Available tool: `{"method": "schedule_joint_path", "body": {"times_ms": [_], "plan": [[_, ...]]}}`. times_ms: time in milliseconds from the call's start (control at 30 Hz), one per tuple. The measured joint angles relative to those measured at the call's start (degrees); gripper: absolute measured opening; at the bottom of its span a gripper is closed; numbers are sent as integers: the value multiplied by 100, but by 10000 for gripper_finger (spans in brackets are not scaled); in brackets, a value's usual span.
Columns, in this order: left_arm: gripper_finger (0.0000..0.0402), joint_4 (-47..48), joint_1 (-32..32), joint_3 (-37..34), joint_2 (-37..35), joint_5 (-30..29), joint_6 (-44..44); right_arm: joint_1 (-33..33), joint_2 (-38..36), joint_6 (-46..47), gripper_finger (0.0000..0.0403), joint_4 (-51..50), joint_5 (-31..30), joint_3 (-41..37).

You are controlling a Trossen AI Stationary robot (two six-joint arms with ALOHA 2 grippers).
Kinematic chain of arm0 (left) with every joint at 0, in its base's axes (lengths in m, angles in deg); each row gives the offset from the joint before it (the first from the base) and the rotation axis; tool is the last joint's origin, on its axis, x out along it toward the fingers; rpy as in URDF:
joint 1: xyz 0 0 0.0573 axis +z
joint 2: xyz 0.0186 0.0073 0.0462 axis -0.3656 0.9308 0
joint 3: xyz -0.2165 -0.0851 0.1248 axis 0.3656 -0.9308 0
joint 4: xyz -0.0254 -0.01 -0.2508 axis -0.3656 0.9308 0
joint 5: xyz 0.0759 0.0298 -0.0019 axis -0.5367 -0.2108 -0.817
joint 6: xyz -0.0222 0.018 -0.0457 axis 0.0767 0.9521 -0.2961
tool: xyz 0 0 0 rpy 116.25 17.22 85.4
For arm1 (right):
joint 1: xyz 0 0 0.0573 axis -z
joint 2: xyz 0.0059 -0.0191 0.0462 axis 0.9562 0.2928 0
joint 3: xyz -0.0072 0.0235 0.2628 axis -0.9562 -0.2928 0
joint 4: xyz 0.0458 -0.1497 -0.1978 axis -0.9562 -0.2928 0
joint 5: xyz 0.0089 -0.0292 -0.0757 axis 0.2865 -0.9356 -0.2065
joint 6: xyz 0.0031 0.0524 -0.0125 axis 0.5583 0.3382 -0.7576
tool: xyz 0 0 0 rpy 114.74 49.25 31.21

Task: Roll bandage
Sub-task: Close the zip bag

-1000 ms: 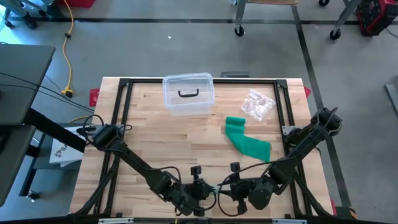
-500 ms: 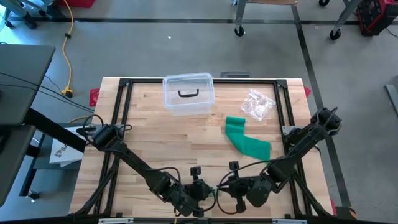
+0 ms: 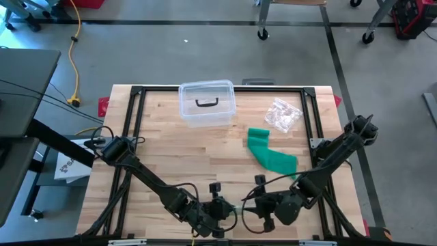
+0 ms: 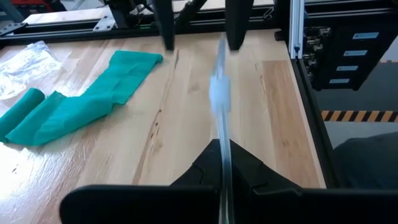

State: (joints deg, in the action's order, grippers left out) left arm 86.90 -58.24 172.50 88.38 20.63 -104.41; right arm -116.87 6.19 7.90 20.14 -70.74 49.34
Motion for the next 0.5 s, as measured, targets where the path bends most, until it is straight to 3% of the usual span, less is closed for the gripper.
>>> {"method": "schedule_joint_path", "body": {"times_ms": [267,500], "plan": [[0,2,-2,0,-2,-9,0,-66,84,-175,73,146,-98,0],[0,4,0,0,-7,-9,4,-36,299,-429,69,494,-122,0]]}}
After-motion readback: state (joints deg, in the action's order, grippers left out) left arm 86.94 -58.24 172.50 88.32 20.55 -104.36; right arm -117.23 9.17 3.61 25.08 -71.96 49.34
